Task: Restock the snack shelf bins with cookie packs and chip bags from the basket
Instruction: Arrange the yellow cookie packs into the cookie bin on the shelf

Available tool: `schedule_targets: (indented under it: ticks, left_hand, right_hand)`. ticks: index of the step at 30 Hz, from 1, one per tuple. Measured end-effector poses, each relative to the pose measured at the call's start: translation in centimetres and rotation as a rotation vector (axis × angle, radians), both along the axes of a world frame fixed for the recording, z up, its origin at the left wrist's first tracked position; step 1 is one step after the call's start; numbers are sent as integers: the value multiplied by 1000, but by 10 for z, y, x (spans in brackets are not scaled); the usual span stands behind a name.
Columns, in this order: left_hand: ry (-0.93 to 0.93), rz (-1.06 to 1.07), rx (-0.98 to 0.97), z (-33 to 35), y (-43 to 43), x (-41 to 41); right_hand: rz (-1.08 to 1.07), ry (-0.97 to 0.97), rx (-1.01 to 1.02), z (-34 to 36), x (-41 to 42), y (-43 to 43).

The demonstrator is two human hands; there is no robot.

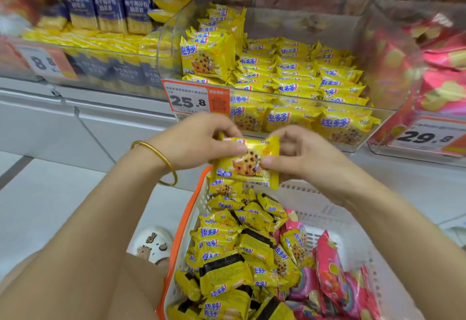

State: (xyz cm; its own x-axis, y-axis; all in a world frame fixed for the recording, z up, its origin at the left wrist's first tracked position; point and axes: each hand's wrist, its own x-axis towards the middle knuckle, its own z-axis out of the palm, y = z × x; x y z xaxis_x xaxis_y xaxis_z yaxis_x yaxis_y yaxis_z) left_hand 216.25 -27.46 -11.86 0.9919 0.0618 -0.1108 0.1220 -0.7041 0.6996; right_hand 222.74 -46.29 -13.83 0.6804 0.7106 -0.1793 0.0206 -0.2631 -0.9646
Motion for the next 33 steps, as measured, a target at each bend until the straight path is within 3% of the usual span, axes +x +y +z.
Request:
schedule_targets:
  ticks: [6, 8, 10, 13, 15, 20, 26, 33]
  left_hand:
    - [-546, 240, -389, 21, -1, -2]
    - [-751, 395, -263, 21, 6, 0]
    - [-855, 498, -4, 19, 16, 2]
    - [-789, 497, 358, 11, 30, 5]
    - [-671, 468, 429, 7, 33, 6]
    - [-544, 438, 481, 2, 35, 5]
    - [-544, 464, 469, 3, 31, 6]
    - [-551, 474, 480, 2, 28, 5]
  right_hand:
    - [-11, -331, 55, 71, 19, 24]
    - [-108, -479, 104, 88, 33, 39]
    - [-213, -597, 110, 93, 51, 61]
    - [-241, -771, 4, 81, 70, 102]
    - [-203, -861, -75, 67, 75, 123]
    - [-197, -1044, -171, 53, 76, 148]
    - [-78, -1081, -369, 57, 78, 151]
    - [-65, -1058, -364, 62, 75, 145]
